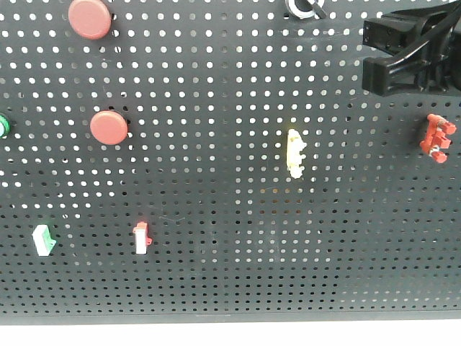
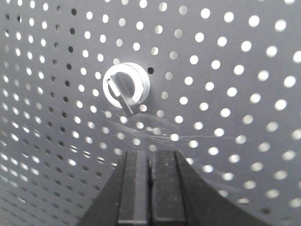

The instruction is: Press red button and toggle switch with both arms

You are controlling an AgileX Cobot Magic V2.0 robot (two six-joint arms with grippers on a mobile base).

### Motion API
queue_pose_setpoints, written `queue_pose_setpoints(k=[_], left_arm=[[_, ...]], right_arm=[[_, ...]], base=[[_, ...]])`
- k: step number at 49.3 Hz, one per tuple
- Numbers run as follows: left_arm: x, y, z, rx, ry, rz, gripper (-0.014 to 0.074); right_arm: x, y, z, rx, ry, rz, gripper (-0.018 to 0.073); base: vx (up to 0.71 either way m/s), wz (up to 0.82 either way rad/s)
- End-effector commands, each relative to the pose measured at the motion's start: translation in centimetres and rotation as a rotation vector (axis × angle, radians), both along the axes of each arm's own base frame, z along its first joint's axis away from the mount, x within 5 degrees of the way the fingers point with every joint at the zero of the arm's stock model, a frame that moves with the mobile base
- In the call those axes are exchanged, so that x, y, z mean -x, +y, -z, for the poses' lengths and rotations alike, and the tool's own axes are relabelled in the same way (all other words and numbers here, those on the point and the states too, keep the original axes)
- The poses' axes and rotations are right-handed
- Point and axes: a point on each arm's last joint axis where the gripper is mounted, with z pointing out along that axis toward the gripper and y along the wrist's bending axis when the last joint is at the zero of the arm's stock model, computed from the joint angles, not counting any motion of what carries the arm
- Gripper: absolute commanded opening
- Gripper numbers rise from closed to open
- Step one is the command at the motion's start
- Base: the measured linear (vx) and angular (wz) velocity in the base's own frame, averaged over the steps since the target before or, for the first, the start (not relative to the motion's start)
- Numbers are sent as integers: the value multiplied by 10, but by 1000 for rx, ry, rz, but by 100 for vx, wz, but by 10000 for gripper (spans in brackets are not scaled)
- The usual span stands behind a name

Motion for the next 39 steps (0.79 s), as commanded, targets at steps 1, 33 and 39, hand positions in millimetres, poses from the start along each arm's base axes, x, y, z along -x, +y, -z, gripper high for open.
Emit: queue_pose_setpoints(k=[1,33,39], left_arm=[[-1,1,4,19,-53,-6,1],[-1,1,4,19,-53,-6,1],[-1,1,4,19,-53,-6,1]], right_arm=[[17,-10,-17,57,-133,25,-4],[153,-99,273,-215,159,413,-4],[159,-99,302,-263,178,415,-4]], base=[[0,0],[0,0],[0,0]])
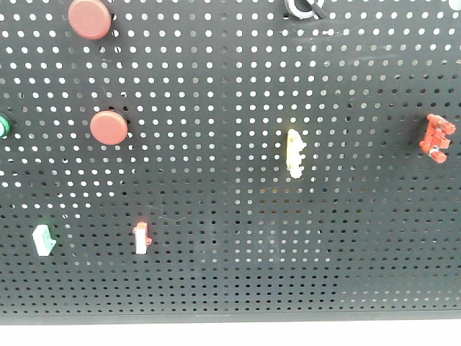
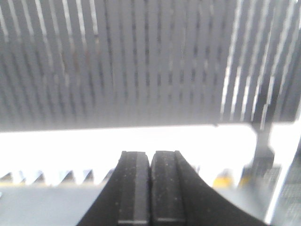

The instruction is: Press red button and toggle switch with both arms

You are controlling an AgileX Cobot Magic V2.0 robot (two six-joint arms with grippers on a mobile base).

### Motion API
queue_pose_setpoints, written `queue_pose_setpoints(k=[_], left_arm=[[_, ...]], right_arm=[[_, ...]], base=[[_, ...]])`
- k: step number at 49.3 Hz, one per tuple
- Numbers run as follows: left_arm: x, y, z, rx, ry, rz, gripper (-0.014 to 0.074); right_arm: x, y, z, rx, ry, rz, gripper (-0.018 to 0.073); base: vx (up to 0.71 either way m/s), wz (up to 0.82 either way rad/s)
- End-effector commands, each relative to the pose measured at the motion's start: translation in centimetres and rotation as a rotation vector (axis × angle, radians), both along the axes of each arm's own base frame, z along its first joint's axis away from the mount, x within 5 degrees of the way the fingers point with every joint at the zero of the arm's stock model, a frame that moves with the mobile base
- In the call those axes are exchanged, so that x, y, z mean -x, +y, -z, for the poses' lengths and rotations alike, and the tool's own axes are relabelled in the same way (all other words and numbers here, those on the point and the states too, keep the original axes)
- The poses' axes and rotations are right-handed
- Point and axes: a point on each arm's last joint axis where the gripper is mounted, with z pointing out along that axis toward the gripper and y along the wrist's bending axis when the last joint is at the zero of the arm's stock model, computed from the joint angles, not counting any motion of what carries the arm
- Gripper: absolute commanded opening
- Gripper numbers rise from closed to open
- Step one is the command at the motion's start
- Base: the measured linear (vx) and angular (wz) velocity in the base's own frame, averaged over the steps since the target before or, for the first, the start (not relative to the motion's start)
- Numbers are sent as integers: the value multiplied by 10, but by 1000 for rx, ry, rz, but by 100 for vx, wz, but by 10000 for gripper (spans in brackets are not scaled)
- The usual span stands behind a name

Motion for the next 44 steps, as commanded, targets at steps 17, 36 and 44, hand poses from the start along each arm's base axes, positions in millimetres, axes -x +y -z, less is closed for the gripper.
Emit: queue_pose_setpoints(k=[17,36,44], left_arm=[[-1,1,4,17,-53,-7,1],[-1,1,4,17,-53,-7,1],[-1,1,4,17,-53,-7,1]], right_arm=[[4,0,29,-25,-84,10,-4],[4,0,29,-25,-78,11,-4],[4,0,29,-25,-78,11,-4]], base=[[0,0],[0,0],[0,0]])
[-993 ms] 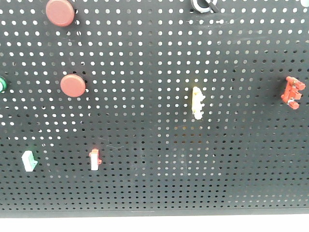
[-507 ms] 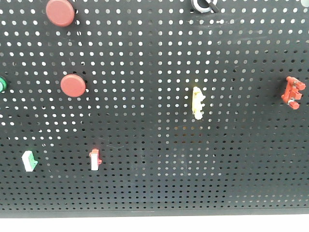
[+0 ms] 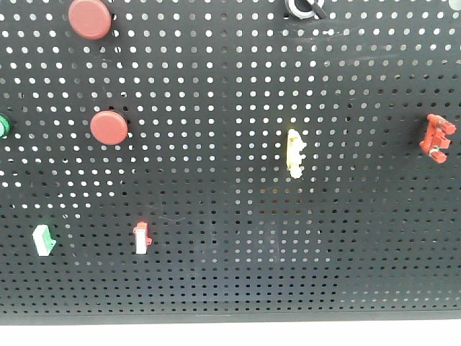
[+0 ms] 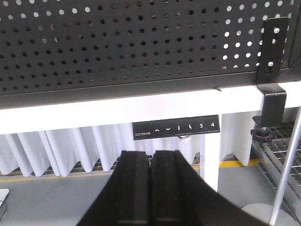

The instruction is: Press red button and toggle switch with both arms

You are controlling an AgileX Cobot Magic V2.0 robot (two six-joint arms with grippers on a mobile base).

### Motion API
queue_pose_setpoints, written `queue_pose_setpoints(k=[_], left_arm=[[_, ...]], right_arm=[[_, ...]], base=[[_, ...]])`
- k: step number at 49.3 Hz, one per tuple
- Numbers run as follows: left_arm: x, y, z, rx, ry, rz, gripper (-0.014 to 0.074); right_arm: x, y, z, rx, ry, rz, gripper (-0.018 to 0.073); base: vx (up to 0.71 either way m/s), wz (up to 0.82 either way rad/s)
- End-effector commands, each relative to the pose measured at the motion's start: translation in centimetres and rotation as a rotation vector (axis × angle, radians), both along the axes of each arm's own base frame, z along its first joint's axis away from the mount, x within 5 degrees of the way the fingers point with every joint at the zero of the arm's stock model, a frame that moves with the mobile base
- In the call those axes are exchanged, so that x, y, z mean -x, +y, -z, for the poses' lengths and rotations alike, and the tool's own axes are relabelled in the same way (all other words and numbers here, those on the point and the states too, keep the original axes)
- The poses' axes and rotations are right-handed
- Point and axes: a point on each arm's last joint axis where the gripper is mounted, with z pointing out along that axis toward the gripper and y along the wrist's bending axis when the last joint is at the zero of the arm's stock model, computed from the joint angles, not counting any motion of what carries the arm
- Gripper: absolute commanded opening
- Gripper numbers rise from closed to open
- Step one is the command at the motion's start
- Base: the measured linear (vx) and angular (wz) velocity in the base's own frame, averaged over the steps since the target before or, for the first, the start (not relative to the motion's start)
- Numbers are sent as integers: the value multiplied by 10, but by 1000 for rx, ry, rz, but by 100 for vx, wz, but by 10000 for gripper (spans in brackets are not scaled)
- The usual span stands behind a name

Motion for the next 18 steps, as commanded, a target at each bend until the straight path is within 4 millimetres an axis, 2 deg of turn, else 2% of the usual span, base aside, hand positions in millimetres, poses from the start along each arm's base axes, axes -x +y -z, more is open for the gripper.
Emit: queue_pose_setpoints(k=[1,18], left_arm=[[-1,1,4,17,-55,-7,1],[-1,1,4,17,-55,-7,1]], right_arm=[[0,0,-5,16,-91,1,-4],[0,0,-5,16,-91,1,-4]], base=[[0,0],[0,0]])
